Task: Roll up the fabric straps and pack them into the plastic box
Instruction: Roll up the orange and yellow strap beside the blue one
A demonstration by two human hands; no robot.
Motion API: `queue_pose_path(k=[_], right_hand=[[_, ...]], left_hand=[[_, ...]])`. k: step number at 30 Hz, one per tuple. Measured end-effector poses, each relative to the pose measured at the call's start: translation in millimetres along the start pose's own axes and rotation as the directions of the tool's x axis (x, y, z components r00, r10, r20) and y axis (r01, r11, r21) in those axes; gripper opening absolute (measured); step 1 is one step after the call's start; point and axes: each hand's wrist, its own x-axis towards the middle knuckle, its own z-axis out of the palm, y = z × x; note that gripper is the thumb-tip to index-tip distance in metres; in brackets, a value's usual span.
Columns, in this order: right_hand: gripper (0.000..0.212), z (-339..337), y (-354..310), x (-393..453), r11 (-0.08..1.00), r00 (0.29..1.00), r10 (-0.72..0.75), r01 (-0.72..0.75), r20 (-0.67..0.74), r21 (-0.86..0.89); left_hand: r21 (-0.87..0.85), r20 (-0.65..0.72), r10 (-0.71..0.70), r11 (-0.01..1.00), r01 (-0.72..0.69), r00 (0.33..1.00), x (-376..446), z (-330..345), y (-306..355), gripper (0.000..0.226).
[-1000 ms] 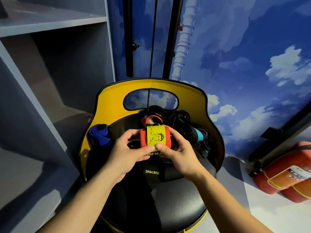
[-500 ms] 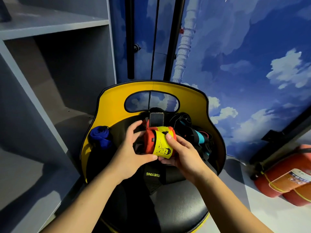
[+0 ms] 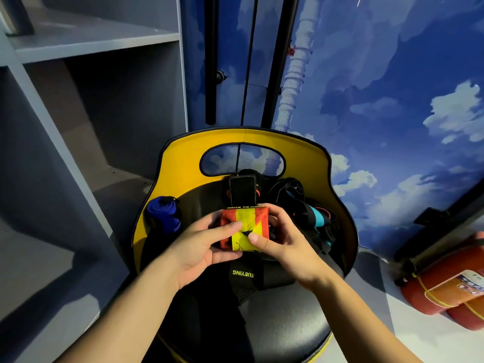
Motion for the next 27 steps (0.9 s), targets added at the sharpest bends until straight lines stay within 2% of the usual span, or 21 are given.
queue_pose_path(k=[2,4,6,9,12,16,22,24,27], right_hand=[[0.052,-3,-4,3,0.997,0.998,0.057,-0.055,-0.039,0.044],[0.047,-4,-8,8,0.996,0.993,0.058,-0.05,-0.105,0.073],[0.04,-6,-8,12,0.996,0.985,-0.045,0.031,-0.167,-0.085],[0.021,-10,-7,17,0.904,0.962,-0.2,0.109,-0.184,-0.415],[0.018,-13,-5,23,0.855,0.938,-0.241,0.083,-0.251,-0.512],[0.008,-17,-8,25,0.881,0.912,-0.215,0.026,-0.35,-0.473],[0.011,-19,-15,20,0.942,0.893,-0.173,0.027,-0.416,-0.335],[0.011,-21,-16,19,0.943,0.903,-0.169,0.033,-0.394,-0.33],[0.01,-16,-13,18,0.896,0.936,-0.225,0.09,-0.272,-0.434]], left_hand=[[0.037,0.0,0.008,0.999,-0.008,1.0,0,-1,-1,0.054],[0.091,-0.01,0.011,0.996,-0.01,1.0,0,1,-3,0.058],[0.139,-0.023,0.011,0.99,-0.008,1.0,-1,3,-8,0.061],[0.233,-0.041,0.028,0.972,-0.017,0.999,-1,5,-16,0.052],[0.276,-0.031,0.03,0.961,-0.02,0.999,-2,6,-19,0.046],[0.314,0.021,0.002,0.949,-0.009,1.0,-3,6,-19,0.046],[0.301,0.01,-0.022,0.953,0.018,1.0,0,6,-23,0.039],[0.274,-0.007,-0.019,0.962,0.021,1.0,2,6,-23,0.038],[0.189,-0.095,0.007,0.982,0.012,0.995,6,4,-22,0.043]])
